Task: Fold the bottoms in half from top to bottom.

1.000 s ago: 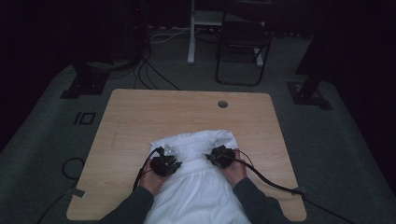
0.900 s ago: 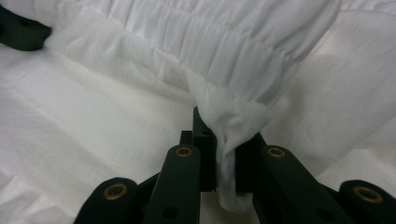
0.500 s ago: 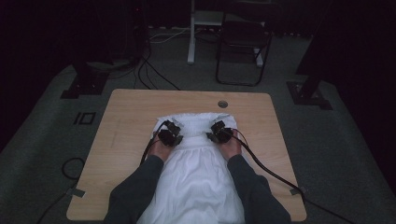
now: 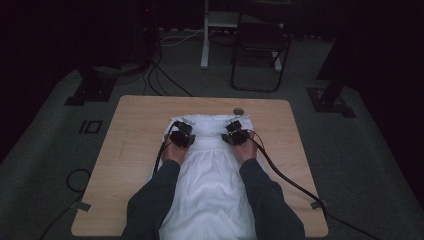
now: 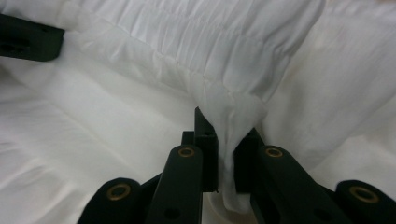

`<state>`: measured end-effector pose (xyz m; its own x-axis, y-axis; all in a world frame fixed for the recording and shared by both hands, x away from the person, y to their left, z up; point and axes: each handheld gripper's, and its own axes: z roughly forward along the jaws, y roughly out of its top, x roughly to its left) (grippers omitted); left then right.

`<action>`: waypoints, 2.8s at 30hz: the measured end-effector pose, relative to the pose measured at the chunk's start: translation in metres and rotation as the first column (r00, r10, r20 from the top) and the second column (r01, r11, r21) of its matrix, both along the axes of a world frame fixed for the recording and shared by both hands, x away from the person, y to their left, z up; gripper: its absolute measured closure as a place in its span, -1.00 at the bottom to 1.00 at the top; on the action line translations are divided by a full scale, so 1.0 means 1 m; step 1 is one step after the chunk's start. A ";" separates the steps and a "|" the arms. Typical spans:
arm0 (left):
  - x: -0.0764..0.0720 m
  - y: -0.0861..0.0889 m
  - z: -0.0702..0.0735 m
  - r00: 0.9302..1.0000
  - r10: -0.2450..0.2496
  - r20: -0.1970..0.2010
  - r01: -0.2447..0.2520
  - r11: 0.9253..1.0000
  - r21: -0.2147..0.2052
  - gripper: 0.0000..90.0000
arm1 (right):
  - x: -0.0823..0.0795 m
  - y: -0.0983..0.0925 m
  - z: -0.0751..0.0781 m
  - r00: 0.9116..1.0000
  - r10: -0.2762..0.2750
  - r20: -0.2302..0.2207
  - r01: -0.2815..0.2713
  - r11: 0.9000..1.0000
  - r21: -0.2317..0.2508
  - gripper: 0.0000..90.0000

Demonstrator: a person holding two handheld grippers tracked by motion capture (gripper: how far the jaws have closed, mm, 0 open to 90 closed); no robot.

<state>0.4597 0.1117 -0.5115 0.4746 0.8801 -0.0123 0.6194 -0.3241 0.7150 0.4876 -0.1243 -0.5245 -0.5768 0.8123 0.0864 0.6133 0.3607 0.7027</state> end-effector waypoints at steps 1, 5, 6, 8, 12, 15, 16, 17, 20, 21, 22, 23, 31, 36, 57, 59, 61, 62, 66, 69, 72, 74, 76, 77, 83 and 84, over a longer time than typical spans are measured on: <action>-0.005 0.002 0.005 1.000 -0.003 0.016 0.004 1.000 -0.028 0.85 | -0.004 -0.003 0.005 1.000 0.011 0.012 -0.011 1.000 0.014 0.88; -0.033 0.008 0.034 0.994 -0.049 0.095 0.056 0.996 -0.074 0.87 | -0.027 -0.010 0.033 0.994 0.047 0.097 -0.050 0.998 0.031 0.88; -0.042 0.010 0.041 0.991 -0.067 0.118 0.076 0.994 -0.080 0.87 | -0.034 -0.011 0.041 0.990 0.063 0.125 -0.066 0.998 0.020 0.88; -0.061 0.013 0.056 0.983 -0.096 0.155 0.110 0.990 -0.083 0.87 | -0.048 -0.014 0.055 0.983 0.091 0.162 -0.096 0.995 0.025 0.88; -0.104 0.019 0.071 0.969 -0.148 0.196 0.168 0.982 -0.090 0.87 | -0.082 -0.019 0.074 0.966 0.141 0.215 -0.153 0.987 0.041 0.88; -0.132 0.022 0.063 0.968 -0.176 0.181 0.194 0.977 -0.090 0.86 | -0.110 -0.022 0.071 0.961 0.176 0.214 -0.191 0.980 0.052 0.88; -0.138 0.023 0.057 0.967 -0.192 0.165 0.208 0.974 -0.085 0.86 | -0.118 -0.023 0.067 0.960 0.188 0.209 -0.203 0.978 0.051 0.88; -0.144 0.023 0.049 0.969 -0.201 0.143 0.215 0.973 -0.086 0.86 | -0.126 -0.023 0.061 0.959 0.196 0.203 -0.210 0.977 0.047 0.88; -0.156 0.022 0.020 0.973 -0.226 0.053 0.230 0.970 -0.076 0.85 | -0.144 -0.024 0.039 0.962 0.222 0.157 -0.230 0.972 0.037 0.87; -0.157 0.020 0.010 0.971 -0.240 0.020 0.241 0.969 -0.054 0.85 | -0.148 -0.024 0.030 0.964 0.232 0.134 -0.238 0.971 0.031 0.87; -0.158 0.019 0.000 0.970 -0.242 -0.008 0.241 0.969 -0.045 0.84 | -0.150 -0.023 0.021 0.964 0.239 0.114 -0.243 0.970 0.017 0.87; -0.157 0.018 -0.009 0.970 -0.242 -0.037 0.240 0.970 -0.041 0.85 | -0.153 -0.022 0.012 0.966 0.243 0.090 -0.245 0.970 0.008 0.87; -0.131 0.010 -0.030 0.967 -0.241 -0.076 0.247 0.966 0.073 0.84 | -0.146 -0.010 -0.026 0.973 0.232 0.020 -0.230 0.971 -0.064 0.86; -0.107 0.009 -0.029 0.975 -0.208 -0.077 0.214 0.973 0.082 0.83 | -0.123 -0.006 -0.029 0.975 0.218 0.036 -0.215 0.974 -0.065 0.87; -0.005 0.005 -0.024 0.989 -0.141 -0.052 0.147 0.979 0.140 0.81 | -0.022 0.009 -0.025 0.997 0.067 0.041 -0.065 0.996 -0.061 0.85; 0.000 0.006 -0.024 0.990 -0.133 -0.048 0.138 0.982 0.130 0.81 | -0.016 0.006 -0.026 0.998 0.051 0.035 -0.050 0.998 -0.033 0.85; 0.004 0.006 -0.025 0.993 -0.111 -0.046 0.115 0.987 0.109 0.81 | -0.012 0.005 -0.026 0.999 0.032 0.037 -0.031 0.999 -0.016 0.84; 0.006 0.006 -0.026 0.995 -0.094 -0.042 0.098 0.991 0.091 0.81 | -0.011 0.006 -0.027 0.999 0.023 0.041 -0.022 1.000 -0.013 0.84; 0.006 0.008 -0.027 0.997 -0.073 -0.038 0.075 0.995 0.061 0.81 | -0.010 0.008 -0.027 0.998 0.007 0.056 -0.006 1.000 -0.021 0.85; 0.001 0.009 -0.023 0.997 -0.076 -0.022 0.077 0.996 0.049 0.84 | -0.012 0.006 -0.025 0.997 0.026 0.066 -0.025 0.999 -0.026 0.85; -0.009 0.015 -0.011 0.996 -0.088 0.018 0.089 0.996 -0.019 0.86 | -0.021 0.003 -0.015 0.991 0.057 0.125 -0.051 0.997 -0.052 0.85; -0.020 0.020 0.002 0.993 -0.101 0.060 0.104 0.993 -0.054 0.86 | -0.030 0.000 -0.002 0.982 0.082 0.171 -0.074 0.996 -0.052 0.86; -0.033 0.024 0.016 0.988 -0.116 0.105 0.126 0.988 -0.091 0.86 | -0.040 -0.007 0.012 0.974 0.091 0.208 -0.091 0.996 -0.007 0.85; -0.039 0.026 0.023 0.985 -0.123 0.123 0.136 0.985 -0.107 0.86 | -0.046 -0.011 0.020 0.970 0.093 0.223 -0.100 0.995 0.020 0.85; -0.073 0.027 0.048 0.967 -0.158 0.199 0.185 0.975 -0.120 0.86 | -0.077 -0.021 0.049 0.951 0.124 0.282 -0.142 0.989 0.047 0.85; -0.078 0.028 0.049 0.966 -0.159 0.206 0.187 0.974 -0.126 0.86 | -0.081 -0.022 0.051 0.950 0.128 0.286 -0.147 0.988 0.049 0.85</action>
